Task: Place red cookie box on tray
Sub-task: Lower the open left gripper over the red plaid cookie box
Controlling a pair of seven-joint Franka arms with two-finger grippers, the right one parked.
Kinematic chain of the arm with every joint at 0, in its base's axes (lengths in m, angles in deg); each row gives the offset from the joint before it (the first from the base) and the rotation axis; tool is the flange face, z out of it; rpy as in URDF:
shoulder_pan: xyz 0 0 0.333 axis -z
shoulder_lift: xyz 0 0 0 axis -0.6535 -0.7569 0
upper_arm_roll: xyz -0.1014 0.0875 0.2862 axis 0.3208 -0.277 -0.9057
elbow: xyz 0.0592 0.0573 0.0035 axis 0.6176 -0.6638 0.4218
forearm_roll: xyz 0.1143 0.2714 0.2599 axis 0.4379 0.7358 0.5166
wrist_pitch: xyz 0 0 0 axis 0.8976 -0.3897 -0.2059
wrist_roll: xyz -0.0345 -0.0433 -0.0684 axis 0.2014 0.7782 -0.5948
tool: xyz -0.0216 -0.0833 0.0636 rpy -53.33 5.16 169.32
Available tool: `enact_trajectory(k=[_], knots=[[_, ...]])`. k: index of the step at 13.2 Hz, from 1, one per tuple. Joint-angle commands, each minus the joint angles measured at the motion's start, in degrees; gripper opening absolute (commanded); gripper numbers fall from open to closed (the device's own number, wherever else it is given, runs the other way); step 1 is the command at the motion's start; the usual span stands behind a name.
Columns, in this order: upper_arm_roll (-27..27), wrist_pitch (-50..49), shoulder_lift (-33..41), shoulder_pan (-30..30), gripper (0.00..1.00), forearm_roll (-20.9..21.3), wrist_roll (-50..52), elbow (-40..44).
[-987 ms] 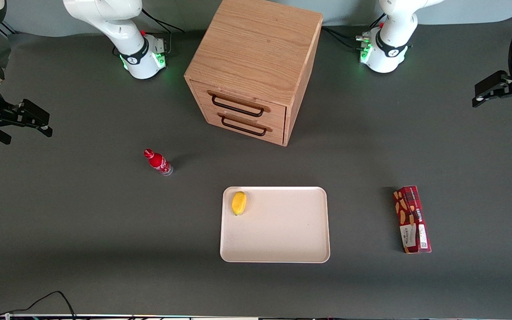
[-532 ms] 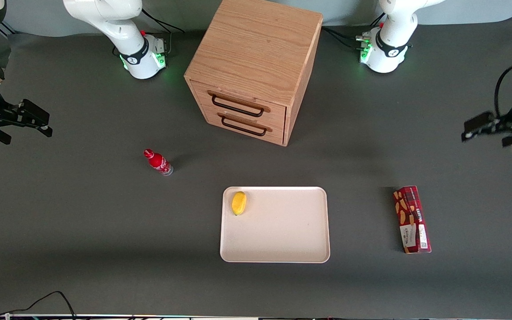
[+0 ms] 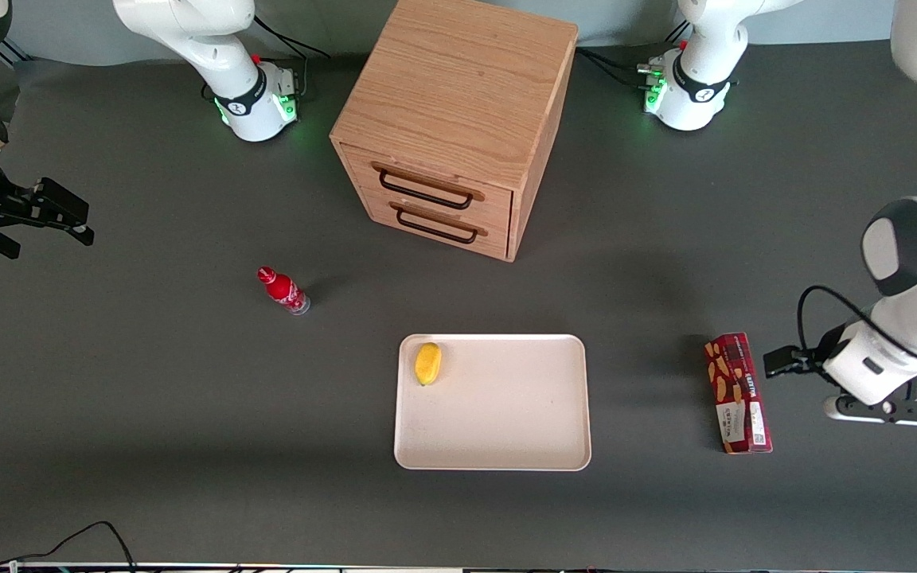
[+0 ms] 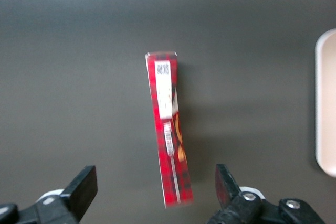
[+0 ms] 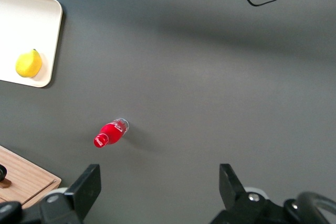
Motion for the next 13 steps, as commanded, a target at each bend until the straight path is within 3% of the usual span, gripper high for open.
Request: enact_trajectory(k=[1, 8, 9, 11, 12, 13], knots=[[-0.3, 5.3, -5.9, 1.1, 1.00, 4.5, 5.4, 2.3], [-0.6, 9.4, -13.5, 2.3, 0.98, 9.8, 9.2, 1.3], [-0.6, 9.3, -13.8, 2.2, 0.77, 10.1, 9.3, 1.2], [-0.7, 8.9, -13.8, 2.2, 0.16, 10.2, 9.1, 0.8], [-0.7, 8.6, -13.7, 2.2, 0.00, 10.9, 9.2, 0.8], [-0.7, 8.4, -13.6, 2.3, 0.00, 12.1, 9.3, 0.8]])
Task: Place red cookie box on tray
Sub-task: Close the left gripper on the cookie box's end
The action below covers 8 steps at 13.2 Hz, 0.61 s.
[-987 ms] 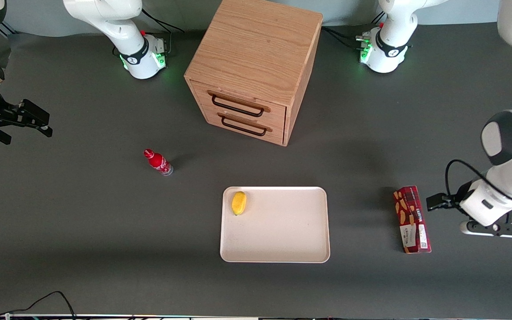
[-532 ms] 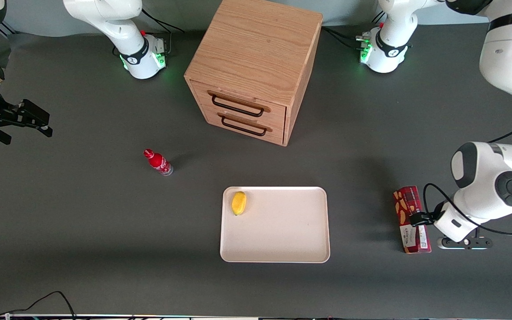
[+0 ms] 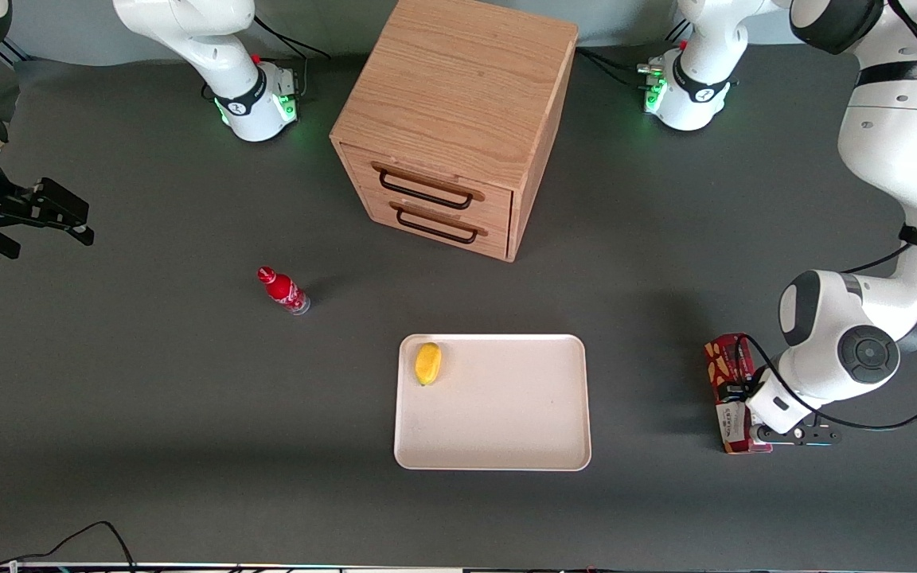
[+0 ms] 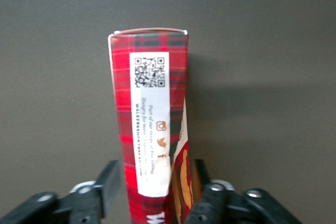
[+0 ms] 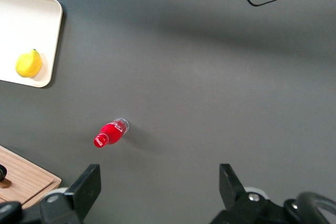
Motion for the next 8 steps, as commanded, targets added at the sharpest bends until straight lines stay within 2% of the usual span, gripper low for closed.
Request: enact_trajectory(k=[1, 3, 5, 8], knots=[[-0.6, -1.2, 0.4, 0.8, 0.00, 2.8, 1.5, 0.7], [-0.4, -3.5, 2.0, 0.9, 0.00, 2.7, 2.6, 1.1], [0.5, -12.7, 7.0, 2.3, 0.00, 1.8, 4.2, 3.1], [3.7, -29.8, 11.5, 3.6, 0.00, -1.7, 6.2, 10.9]])
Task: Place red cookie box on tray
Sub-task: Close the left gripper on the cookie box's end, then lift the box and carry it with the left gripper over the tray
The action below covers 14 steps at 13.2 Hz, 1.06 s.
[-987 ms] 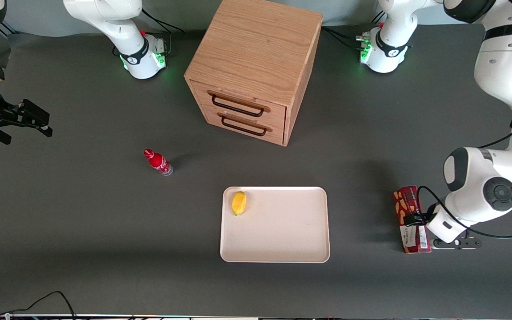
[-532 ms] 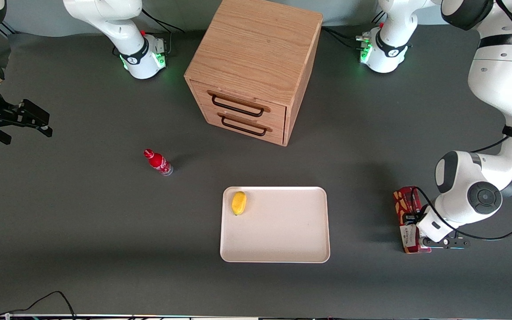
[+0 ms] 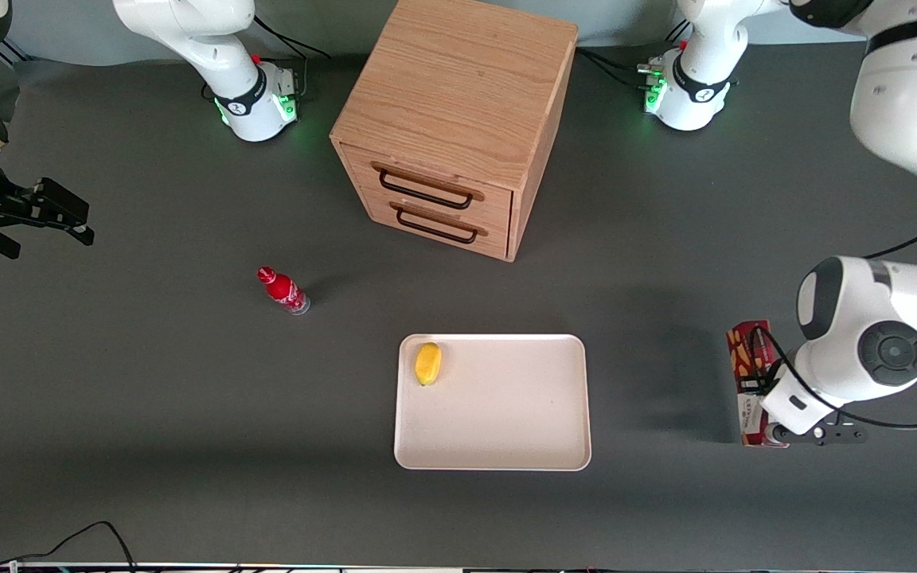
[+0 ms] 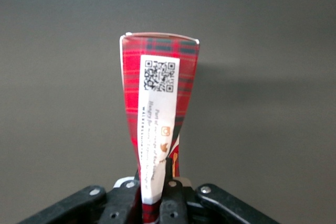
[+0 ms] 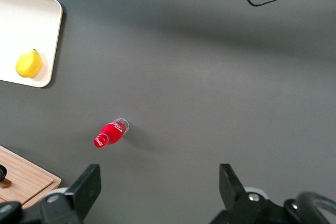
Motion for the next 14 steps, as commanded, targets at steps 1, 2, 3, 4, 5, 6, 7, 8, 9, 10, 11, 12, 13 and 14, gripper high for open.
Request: enact_trajectory(k=[1, 2, 3, 4, 5, 6, 7, 8, 9, 10, 11, 12, 13, 14], knots=[[2.9, -14.4, 5.0, 2.4, 0.00, -1.9, 5.0, 6.2], [4.8, -17.8, 5.3, 3.0, 0.00, -1.9, 8.3, 8.4], [7.1, -19.5, 5.3, 3.7, 0.00, -1.9, 12.6, 9.8], [9.2, -19.5, 5.3, 4.6, 0.00, -1.9, 17.4, 10.4], [10.9, -19.0, 5.3, 5.6, 0.00, -1.8, 21.7, 10.5], [11.8, -18.2, 4.7, 7.4, 0.00, -1.8, 24.9, 10.6], [11.7, -15.7, 4.3, 9.5, 0.00, -1.9, 27.4, 10.5], [11.7, -12.1, 3.2, 11.0, 0.00, -2.0, 29.4, 10.5], [11.7, -8.8, 1.8, 12.2, 0.00, -1.9, 30.8, 10.5], [11.5, -5.6, 0.2, 13.6, 0.00, -1.5, 31.2, 10.4], [11.3, -3.0, -1.5, 14.9, 0.00, -1.1, 31.2, 10.4], [11.2, -0.8, -3.1, 15.5, 0.00, -0.5, 30.9, 10.4], [11.1, 1.0, -4.9, 15.6, 0.00, 0.9, 30.9, 10.4], [11.1, 2.8, -6.5, 16.0, 0.00, 2.3, 30.8, 10.3]])
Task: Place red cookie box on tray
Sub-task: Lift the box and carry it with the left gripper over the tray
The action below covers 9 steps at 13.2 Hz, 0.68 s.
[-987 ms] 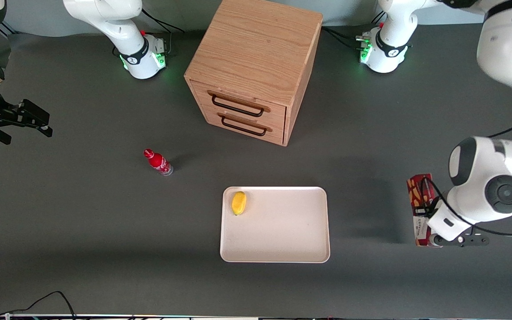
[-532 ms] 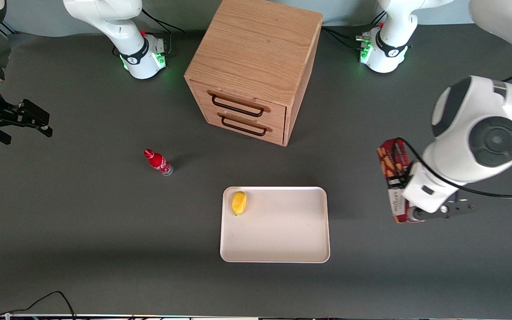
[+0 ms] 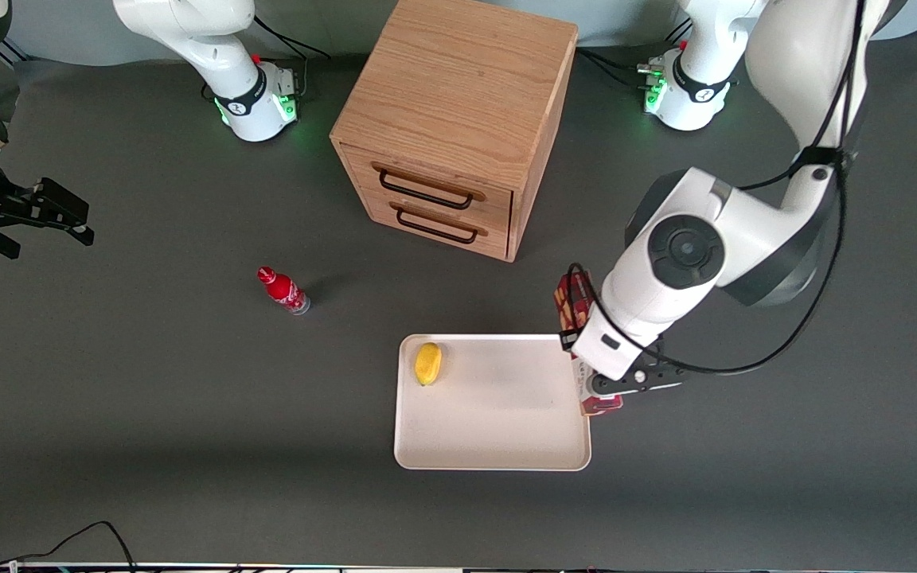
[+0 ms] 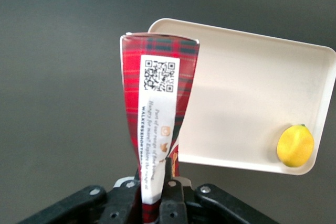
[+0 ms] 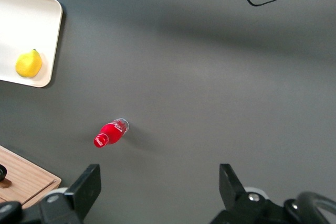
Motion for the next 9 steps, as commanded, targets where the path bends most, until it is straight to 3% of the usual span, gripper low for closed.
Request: enact_trajectory(k=[1, 3, 7, 9], knots=[[-0.7, 4.4, -4.7, 1.6, 0.00, 3.6, 0.8, 1.5], [-1.4, 7.0, -8.4, 3.1, 0.00, 6.1, 1.4, 1.5], [-10.2, 13.2, -12.8, 10.5, 0.00, 6.1, 1.4, 1.5], [-10.8, 13.8, -13.2, 10.6, 0.00, 5.9, 0.7, 1.6]])
